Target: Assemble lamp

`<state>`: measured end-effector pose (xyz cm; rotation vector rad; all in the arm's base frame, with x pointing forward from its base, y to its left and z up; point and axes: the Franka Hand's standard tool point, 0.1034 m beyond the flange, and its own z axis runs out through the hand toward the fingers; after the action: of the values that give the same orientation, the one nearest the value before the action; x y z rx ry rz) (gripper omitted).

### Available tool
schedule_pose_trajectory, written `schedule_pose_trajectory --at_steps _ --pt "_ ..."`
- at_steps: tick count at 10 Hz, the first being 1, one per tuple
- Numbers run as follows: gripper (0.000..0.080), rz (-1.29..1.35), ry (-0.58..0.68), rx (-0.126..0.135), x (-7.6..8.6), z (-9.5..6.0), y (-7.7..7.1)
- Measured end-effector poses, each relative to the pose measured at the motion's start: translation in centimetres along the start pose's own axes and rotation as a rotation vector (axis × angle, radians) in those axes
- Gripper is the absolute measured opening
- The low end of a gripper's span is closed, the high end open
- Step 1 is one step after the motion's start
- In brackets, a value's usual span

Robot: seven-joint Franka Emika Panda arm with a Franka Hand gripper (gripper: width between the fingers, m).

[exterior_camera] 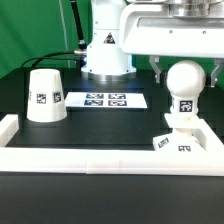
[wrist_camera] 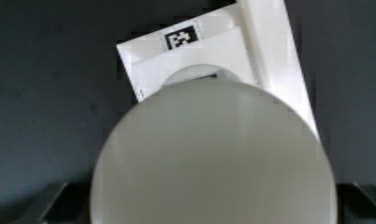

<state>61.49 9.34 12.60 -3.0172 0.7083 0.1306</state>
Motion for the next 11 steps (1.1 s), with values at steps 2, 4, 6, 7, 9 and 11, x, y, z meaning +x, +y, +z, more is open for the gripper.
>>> schedule_pose_trajectory --at_steps 2,4,6,7,9,11 --pt "0.0577 0.2 -0.007 0.008 -0.08 0.0 -0.13" --pt "0.0577 0.334 -0.01 0.011 -0.05 -0.07 -0.26" --pt "0.0577 0.451 -0.015 0.016 -0.16 -0.03 -0.42" --pt "0.0577 0.489 -0.019 0.019 -0.22 -0.01 -0.51" --pt "0.0577 0.627 -0.032 0.035 -0.27 0.14 -0.48" --pt "0.0577 0.689 -0.041 0.047 -0.29 0.18 -0.48"
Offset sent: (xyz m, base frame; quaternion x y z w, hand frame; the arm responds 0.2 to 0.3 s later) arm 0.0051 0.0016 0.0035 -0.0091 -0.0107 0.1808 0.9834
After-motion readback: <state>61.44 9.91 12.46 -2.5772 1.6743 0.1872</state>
